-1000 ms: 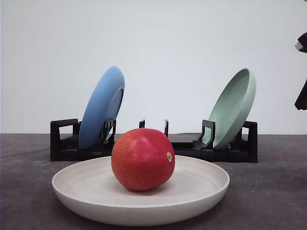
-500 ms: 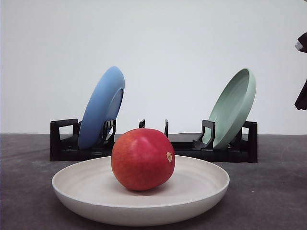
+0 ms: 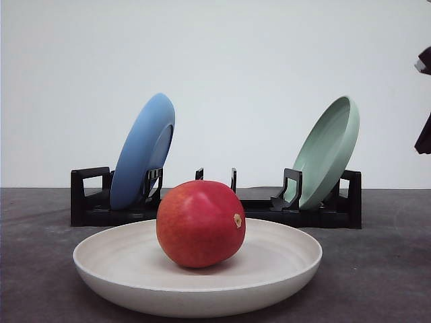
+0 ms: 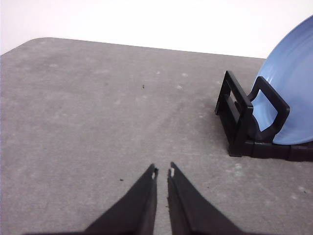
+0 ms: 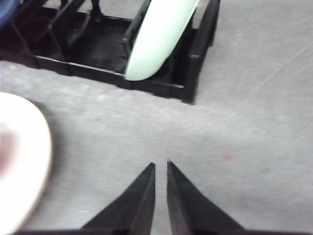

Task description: Place pomegranate in white plate

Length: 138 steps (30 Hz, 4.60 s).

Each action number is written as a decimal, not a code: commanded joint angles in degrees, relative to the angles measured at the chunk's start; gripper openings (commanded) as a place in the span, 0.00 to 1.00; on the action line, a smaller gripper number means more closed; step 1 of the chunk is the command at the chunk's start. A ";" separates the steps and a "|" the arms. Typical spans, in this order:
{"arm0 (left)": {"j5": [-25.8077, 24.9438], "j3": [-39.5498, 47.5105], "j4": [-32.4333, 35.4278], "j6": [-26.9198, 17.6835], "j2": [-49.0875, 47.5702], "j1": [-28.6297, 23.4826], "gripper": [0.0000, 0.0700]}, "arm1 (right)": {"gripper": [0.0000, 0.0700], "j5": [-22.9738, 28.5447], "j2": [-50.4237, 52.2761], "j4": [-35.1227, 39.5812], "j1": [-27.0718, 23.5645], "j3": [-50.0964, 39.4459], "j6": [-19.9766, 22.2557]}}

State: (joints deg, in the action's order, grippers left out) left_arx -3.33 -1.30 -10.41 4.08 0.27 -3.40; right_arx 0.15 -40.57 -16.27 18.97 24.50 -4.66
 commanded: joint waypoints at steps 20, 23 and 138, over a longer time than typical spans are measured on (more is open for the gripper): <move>-0.11 0.59 -0.04 0.07 0.00 -0.07 0.03 | 0.05 1.85 35.64 16.46 -17.03 -23.88 7.15; -0.09 0.59 -0.04 0.07 0.00 -0.07 0.03 | 0.05 1.84 38.41 16.27 -19.34 -23.88 7.25; -0.09 0.59 -0.15 0.07 0.00 -0.07 0.03 | 0.05 1.37 40.36 17.14 -22.12 -23.88 4.23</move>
State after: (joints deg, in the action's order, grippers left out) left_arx -3.33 -1.30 -10.44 4.08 0.30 -3.40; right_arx 1.52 -0.14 0.27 -3.11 0.84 0.16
